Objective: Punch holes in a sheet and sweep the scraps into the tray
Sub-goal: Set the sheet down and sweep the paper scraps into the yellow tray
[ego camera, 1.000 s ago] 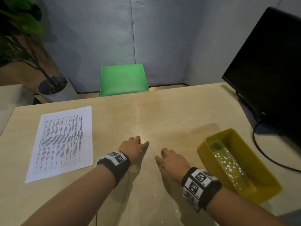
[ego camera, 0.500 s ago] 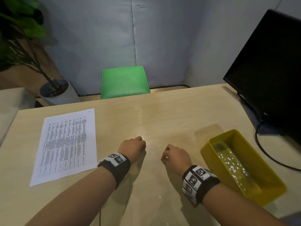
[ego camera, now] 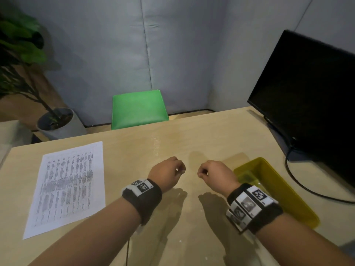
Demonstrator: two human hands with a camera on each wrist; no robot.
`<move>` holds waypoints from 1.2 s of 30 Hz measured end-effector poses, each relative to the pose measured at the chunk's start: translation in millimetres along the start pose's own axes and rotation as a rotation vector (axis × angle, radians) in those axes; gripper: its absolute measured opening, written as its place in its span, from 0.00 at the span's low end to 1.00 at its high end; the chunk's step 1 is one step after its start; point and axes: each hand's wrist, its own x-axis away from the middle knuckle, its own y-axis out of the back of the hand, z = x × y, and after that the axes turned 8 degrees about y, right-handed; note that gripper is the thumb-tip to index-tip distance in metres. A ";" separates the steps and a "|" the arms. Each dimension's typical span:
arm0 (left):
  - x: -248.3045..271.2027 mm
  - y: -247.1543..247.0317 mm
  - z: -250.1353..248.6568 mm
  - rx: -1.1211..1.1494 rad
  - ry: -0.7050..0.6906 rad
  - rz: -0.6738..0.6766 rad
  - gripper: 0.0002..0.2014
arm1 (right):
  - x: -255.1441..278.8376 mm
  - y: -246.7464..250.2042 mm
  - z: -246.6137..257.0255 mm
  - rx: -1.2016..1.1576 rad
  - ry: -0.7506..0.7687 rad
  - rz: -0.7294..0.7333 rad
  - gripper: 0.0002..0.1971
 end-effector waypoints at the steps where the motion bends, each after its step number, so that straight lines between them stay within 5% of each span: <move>1: -4.0 1.1 -13.1 0.014 -0.030 0.001 0.08 | 3.8 9.1 -5.8 -0.001 -0.023 -0.015 0.08; 9: -22.5 -20.7 -109.9 0.030 -0.269 0.054 0.09 | 59.0 67.3 -68.2 -0.068 -0.220 -0.081 0.08; 16: -31.9 -60.6 -152.1 -0.084 -0.382 0.087 0.10 | 90.0 70.8 -117.5 0.027 -0.321 -0.026 0.09; 26: -49.9 -73.2 -163.6 -0.296 -0.238 0.102 0.09 | 82.8 66.1 -146.3 -0.120 -0.296 -0.006 0.06; 36: -77.2 -54.7 -150.3 -0.351 -0.067 0.126 0.10 | 46.3 72.4 -137.3 0.054 -0.254 0.113 0.12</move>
